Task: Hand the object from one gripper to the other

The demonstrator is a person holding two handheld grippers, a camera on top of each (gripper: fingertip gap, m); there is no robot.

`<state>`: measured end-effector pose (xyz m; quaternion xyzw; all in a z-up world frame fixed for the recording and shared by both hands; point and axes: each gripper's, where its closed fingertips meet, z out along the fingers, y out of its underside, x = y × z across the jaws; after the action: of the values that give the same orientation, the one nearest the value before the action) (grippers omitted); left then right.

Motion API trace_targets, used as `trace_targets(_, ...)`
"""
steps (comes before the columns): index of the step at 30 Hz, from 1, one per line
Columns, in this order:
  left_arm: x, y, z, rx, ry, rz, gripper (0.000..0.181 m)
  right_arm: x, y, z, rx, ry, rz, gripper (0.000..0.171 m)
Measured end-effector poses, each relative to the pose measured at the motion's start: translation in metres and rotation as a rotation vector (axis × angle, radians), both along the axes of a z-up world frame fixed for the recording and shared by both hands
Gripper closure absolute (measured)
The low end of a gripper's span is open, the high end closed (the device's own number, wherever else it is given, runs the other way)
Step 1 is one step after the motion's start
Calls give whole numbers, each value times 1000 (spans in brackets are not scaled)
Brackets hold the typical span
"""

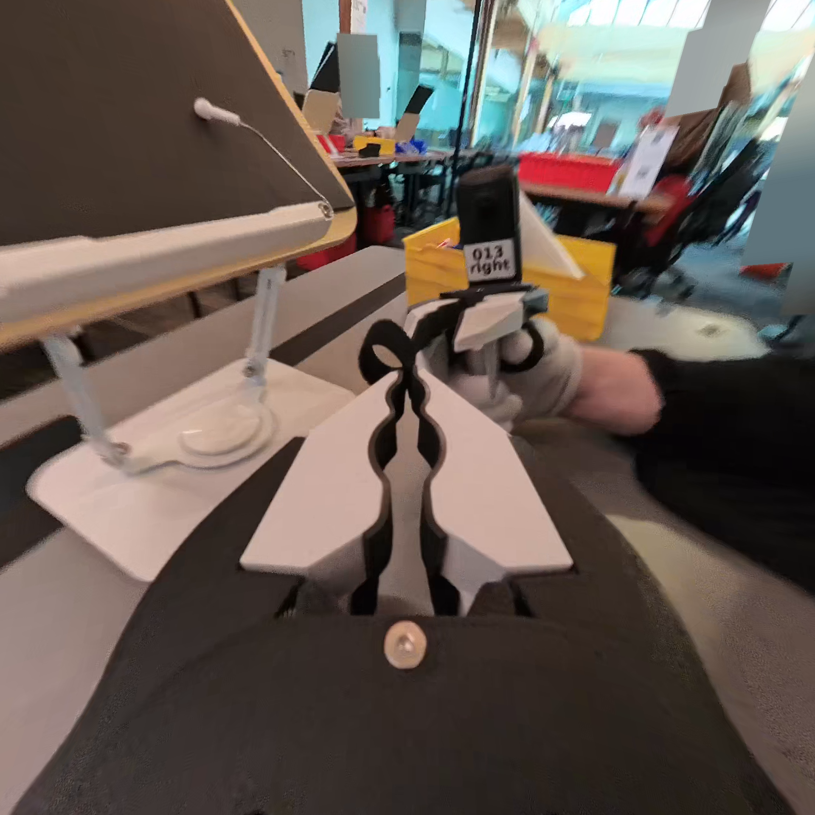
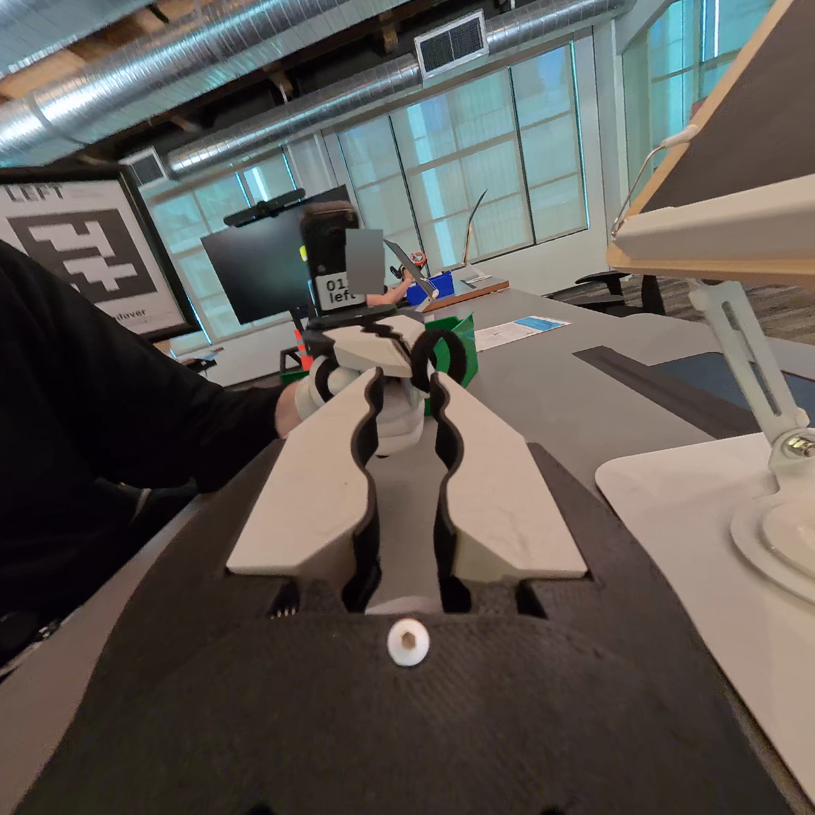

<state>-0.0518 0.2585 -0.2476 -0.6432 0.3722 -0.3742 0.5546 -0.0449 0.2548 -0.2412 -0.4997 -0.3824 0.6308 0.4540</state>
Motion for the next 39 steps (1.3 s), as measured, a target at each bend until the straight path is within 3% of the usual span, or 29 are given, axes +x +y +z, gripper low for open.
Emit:
trace_targets(8,4,-8,-17,543,463,76,181,-3,0,-6,-76,-22,41,151)
trace_targets(13,8,-8,-26,612,541,88,181,-5,-6,-10,-37,-53,58,168)
trace_targets(18,6,-1,-25,496,469,109,180,-6,-6,-9,26,-60,19,171)
trace_targets(21,1,5,-28,248,340,81,164,2,-1,4,57,4,-26,171)
trace_targets(26,-2,1,-10,-238,-84,-86,162,11,-10,17,115,77,-7,171)
trace_targets(28,-4,2,-7,-336,-174,-112,162,6,-17,15,148,57,14,171)
trace_targets(39,9,-8,-10,-295,-141,-139,173,-5,-31,5,170,-1,79,171)
